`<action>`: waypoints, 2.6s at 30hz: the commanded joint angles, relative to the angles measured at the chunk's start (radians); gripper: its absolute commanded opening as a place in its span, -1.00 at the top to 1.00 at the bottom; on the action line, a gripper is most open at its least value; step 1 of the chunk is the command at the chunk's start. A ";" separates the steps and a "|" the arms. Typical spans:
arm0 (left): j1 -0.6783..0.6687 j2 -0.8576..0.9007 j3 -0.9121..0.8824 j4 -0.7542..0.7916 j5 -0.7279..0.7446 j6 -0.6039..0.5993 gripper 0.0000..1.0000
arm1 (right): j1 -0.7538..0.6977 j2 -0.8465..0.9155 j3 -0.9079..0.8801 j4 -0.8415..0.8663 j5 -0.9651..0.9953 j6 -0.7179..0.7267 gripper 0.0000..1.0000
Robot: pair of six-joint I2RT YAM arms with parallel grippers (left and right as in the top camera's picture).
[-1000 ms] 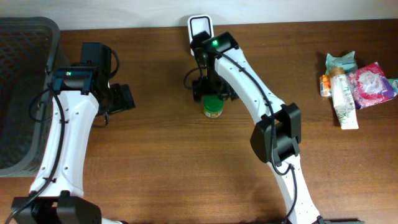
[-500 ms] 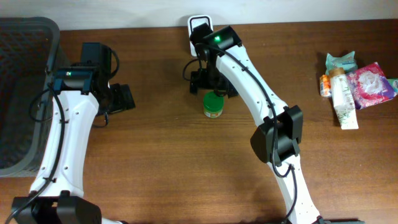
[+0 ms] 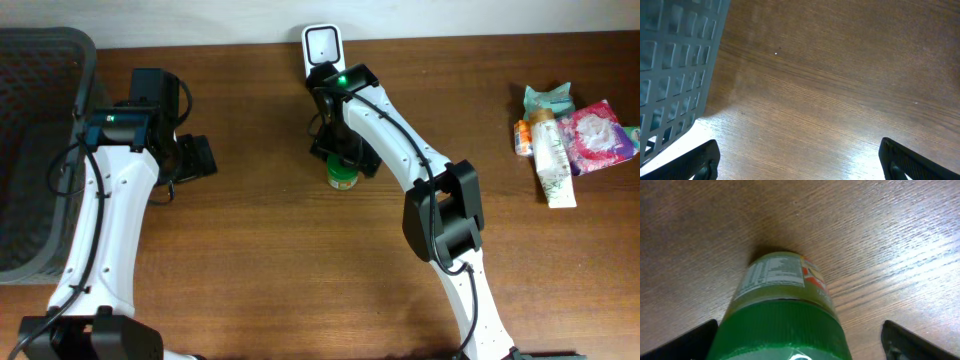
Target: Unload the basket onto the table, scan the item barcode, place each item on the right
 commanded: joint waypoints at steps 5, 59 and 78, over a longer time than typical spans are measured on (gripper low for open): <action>0.006 -0.015 -0.002 0.001 -0.011 -0.003 -0.98 | -0.002 -0.009 -0.008 0.018 -0.049 -0.055 -0.61; 0.006 -0.015 -0.002 0.001 -0.011 -0.003 -0.98 | -0.089 0.159 0.236 1.101 0.196 -0.720 -0.16; 0.006 -0.015 -0.002 0.002 -0.011 -0.003 -0.98 | -0.547 -0.083 0.225 0.280 0.091 -0.668 -0.20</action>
